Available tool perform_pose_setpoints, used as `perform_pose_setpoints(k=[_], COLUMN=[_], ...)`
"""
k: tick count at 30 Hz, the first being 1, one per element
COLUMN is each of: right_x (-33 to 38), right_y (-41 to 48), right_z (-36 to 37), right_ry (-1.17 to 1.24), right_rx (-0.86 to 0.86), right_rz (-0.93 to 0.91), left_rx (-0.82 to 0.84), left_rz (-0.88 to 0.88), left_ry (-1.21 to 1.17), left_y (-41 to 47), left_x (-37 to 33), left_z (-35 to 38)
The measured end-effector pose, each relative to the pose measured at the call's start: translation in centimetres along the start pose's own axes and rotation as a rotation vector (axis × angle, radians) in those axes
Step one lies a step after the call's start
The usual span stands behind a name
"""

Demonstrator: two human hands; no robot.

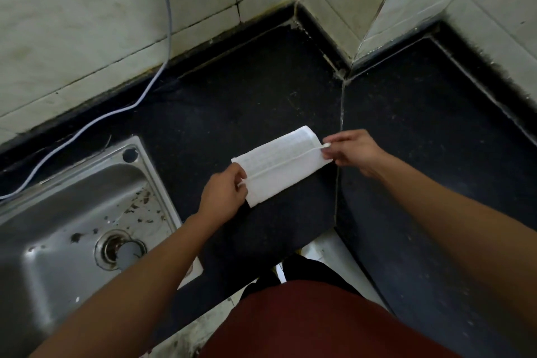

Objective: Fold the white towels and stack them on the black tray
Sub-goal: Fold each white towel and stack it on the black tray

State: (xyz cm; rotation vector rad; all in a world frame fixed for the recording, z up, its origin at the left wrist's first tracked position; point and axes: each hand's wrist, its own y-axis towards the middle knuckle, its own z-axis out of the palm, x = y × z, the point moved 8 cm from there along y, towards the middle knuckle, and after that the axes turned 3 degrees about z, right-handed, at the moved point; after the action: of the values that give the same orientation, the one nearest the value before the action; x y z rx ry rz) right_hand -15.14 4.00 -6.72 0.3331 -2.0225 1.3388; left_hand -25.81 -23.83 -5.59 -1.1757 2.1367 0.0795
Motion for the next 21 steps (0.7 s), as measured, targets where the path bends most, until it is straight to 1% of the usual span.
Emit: perform_pose_setpoints(k=[2, 4, 9, 13, 19, 21], right_x=[0.9, 1.7, 2.9, 3.2, 3.1, 3.0], right_y=[1.8, 3.7, 7.0, 8.0, 8.5, 8.5], right_z=[0.0, 0.2, 1.5, 2.4, 2.6, 2.5], right_ry=[-0.109, -0.213, -0.498, -0.612, -0.762, -0.827], right_rx=[-0.066, -0.105, -0.123, -0.124, -0.188, -0.206], right_rz=[-0.046, -0.085, -0.142, -0.152, -0.153, -0.153], left_rx=[-0.031, -0.027, 0.015, 0.027, -0.026, -0.048], left_rz=[-0.019, -0.053, -0.141, -0.184, -0.189, -0.215], left_ry=[0.009, 0.021, 0.054, 0.066, 0.067, 0.066], left_y=[1.7, 3.3, 5.9, 6.8, 7.7, 7.7], left_x=[0.5, 1.1, 3.1, 4.4, 5.1, 5.4], left_z=[-0.4, -0.3, 0.3, 0.9, 1.2, 1.3])
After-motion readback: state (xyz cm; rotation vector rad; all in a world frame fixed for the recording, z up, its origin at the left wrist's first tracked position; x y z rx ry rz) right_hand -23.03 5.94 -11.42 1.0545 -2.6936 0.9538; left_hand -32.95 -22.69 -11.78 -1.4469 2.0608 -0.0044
